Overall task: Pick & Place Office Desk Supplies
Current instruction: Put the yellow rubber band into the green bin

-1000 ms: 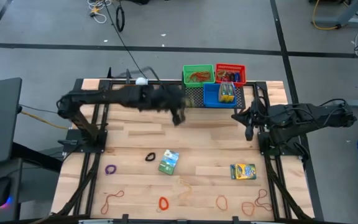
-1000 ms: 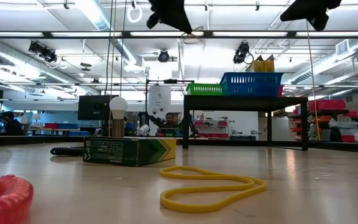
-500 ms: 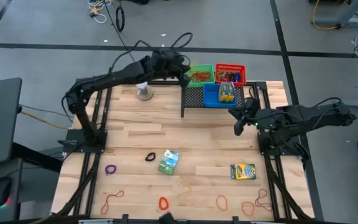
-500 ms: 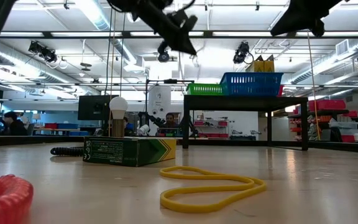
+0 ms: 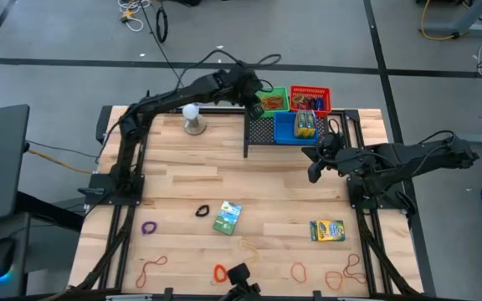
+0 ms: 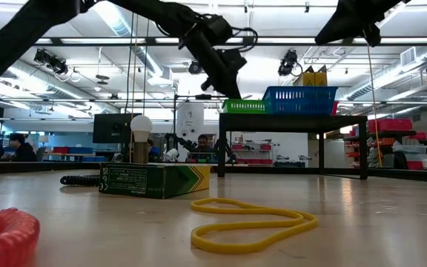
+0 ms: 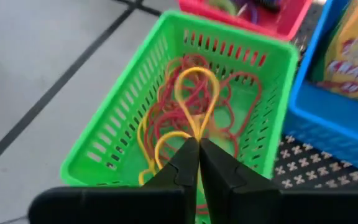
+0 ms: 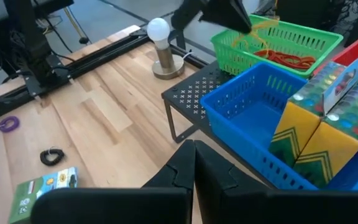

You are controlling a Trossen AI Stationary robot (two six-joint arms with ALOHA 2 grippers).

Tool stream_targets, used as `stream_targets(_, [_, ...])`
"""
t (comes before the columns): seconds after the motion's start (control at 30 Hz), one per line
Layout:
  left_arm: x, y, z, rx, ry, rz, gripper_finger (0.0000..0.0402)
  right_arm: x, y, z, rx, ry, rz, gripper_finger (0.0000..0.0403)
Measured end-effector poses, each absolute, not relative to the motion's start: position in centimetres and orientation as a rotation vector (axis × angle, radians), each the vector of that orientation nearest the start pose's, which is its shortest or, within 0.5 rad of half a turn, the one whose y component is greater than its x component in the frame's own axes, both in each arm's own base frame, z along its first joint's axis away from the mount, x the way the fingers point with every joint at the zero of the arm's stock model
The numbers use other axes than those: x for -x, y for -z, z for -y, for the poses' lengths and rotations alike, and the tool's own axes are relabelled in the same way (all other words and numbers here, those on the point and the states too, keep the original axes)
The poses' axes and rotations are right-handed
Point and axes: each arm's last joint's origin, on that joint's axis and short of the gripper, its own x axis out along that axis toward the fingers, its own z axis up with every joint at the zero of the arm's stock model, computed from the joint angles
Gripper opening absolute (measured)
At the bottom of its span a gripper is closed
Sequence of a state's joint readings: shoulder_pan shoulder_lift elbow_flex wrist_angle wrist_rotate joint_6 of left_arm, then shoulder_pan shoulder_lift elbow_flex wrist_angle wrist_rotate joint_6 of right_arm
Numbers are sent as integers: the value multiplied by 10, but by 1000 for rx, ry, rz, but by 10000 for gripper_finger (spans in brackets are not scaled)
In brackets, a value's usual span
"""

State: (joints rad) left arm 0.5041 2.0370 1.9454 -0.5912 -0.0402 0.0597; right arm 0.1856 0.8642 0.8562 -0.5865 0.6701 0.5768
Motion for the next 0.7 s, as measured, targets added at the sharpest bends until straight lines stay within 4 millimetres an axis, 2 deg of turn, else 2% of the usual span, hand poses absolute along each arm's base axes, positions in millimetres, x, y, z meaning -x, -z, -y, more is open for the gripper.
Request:
stream_targets(0.1, [-410,-311,-225,95,-502,-707,37,-169,-312,-14,-290,604,-395,9])
stream_targets(0.37, [-412,-313,-219,60,-553,-716,104,-169,-312,-14,-250,594,-407,9])
stream_targets(0.7, [-413,-343,-212,89,-618,-649,149,-169,-312,-14,-219,587,-416,9])
